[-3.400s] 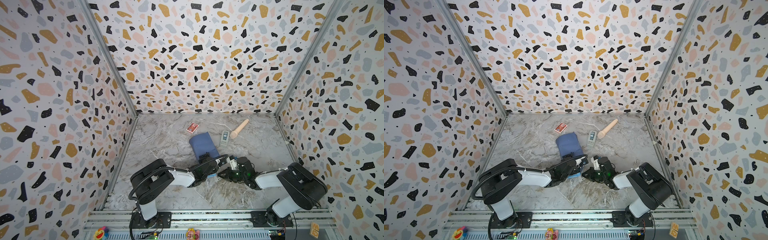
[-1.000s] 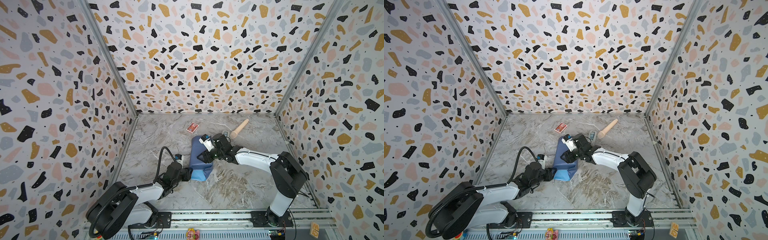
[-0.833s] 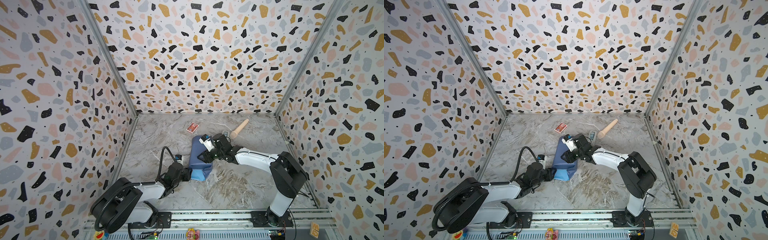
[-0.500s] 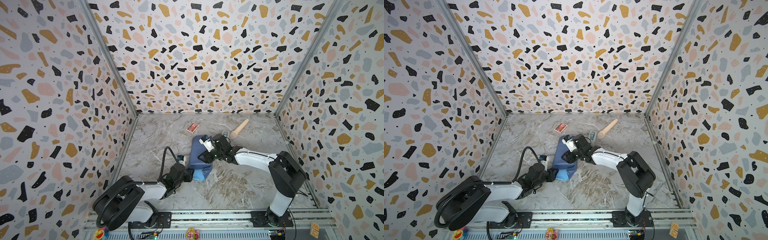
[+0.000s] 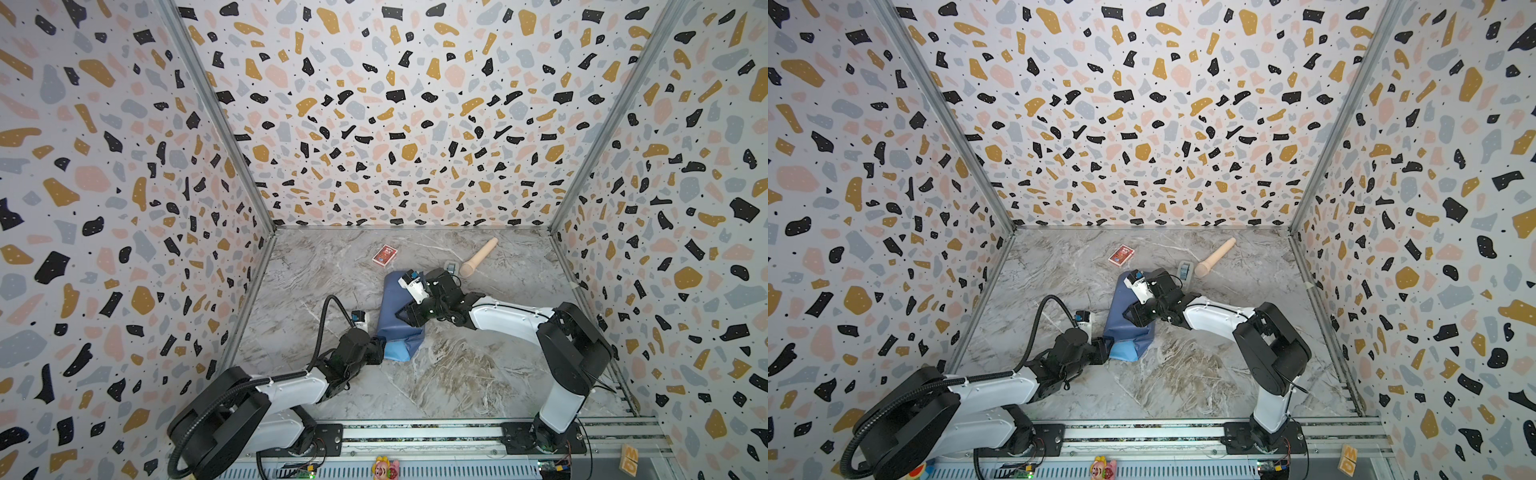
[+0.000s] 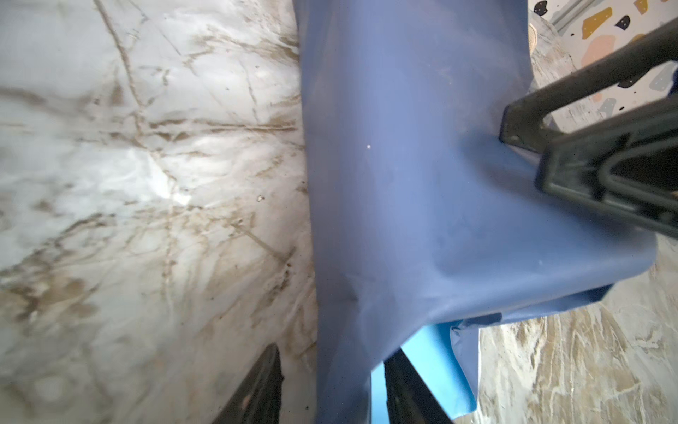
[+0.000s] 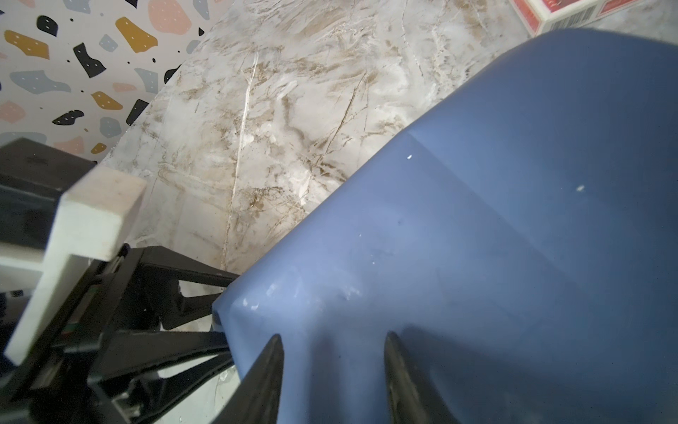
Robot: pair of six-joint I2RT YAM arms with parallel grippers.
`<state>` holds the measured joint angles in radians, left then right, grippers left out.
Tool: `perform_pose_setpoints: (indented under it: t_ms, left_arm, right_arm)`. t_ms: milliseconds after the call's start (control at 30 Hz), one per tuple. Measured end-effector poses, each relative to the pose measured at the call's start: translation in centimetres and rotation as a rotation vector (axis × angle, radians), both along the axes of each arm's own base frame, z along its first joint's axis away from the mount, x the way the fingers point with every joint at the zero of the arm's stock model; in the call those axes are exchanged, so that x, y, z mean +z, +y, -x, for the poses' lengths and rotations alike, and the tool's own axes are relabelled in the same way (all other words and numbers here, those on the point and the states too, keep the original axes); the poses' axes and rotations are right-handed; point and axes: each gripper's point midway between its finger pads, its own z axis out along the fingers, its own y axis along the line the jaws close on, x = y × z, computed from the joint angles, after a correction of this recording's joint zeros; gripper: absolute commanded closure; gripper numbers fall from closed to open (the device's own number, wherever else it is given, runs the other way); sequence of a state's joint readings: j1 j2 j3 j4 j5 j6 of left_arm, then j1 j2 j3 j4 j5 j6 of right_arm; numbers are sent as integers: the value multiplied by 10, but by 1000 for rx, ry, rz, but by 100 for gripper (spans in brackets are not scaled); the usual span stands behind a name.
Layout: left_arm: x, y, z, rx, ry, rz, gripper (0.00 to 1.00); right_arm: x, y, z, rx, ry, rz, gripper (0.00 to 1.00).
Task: Wrap the gift box in paper
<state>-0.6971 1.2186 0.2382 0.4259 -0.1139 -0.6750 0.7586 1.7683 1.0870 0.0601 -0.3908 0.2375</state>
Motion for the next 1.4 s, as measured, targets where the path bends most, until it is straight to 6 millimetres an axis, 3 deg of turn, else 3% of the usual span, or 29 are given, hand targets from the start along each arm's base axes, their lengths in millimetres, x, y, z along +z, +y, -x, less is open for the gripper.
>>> perform_pose_setpoints:
  t_ms: [333, 667, 1000, 1200, 1267, 1400]
  left_arm:
    - [-6, 2, -4, 12, 15, -42, 77]
    - [-12, -8, -6, -10, 35, -42, 80]
    - [-10, -18, -1, -34, 39, -11, 61]
    - [7, -21, 1, -44, 18, 30, 53]
    - [14, -20, 2, -45, 7, 40, 54]
    - [19, -20, 6, -57, 6, 52, 65]
  right_arm:
    - [0, 0, 0, 0, 0, 0, 55]
    - [-2, 0, 0, -4, -6, -16, 57]
    - [-3, 0, -1, -6, -12, -36, 57]
    - [-2, 1, -1, -8, -12, -39, 58]
    - [-2, 1, -1, -8, -13, -39, 58]
    - [-2, 1, -1, -8, -13, -39, 58]
